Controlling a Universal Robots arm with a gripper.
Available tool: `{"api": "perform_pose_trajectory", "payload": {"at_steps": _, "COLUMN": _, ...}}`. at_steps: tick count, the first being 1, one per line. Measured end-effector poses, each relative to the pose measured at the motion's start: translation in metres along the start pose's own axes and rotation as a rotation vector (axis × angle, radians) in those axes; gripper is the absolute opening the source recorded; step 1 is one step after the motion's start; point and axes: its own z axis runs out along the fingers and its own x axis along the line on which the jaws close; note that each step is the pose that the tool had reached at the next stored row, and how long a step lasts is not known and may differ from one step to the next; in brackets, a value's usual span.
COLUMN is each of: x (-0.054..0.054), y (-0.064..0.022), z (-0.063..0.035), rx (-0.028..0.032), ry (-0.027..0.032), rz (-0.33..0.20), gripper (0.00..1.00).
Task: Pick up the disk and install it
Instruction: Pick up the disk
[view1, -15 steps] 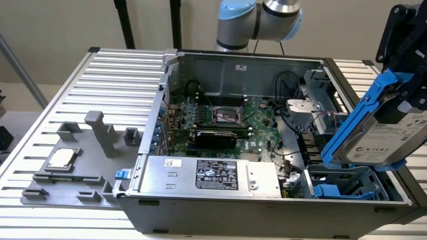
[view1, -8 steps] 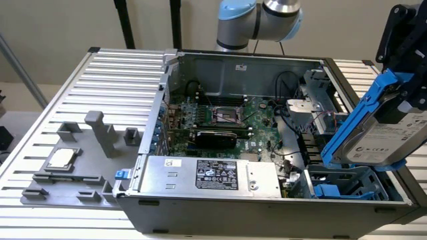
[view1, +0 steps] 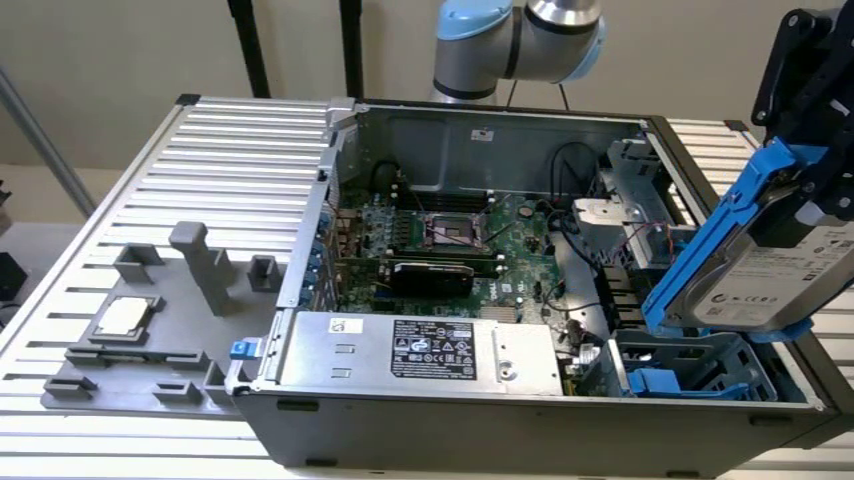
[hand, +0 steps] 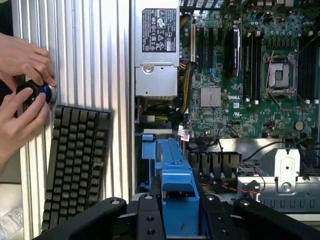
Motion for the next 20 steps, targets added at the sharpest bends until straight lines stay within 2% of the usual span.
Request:
{"api": "perform_pose_trajectory", "payload": {"at_steps": 14, "x": 0.0, "y": -0.0004, "z": 0.0249, "rx": 0.0014, "ry": -0.0005, "rz": 0.0, "gripper": 0.0}}
{"api": "perform_pose_trajectory", "payload": {"at_steps": 20, "x": 0.0, "y": -0.0005, "z": 0.0288, "rx": 0.0014, "ry": -0.0004, "rz": 0.0, "gripper": 0.0}}
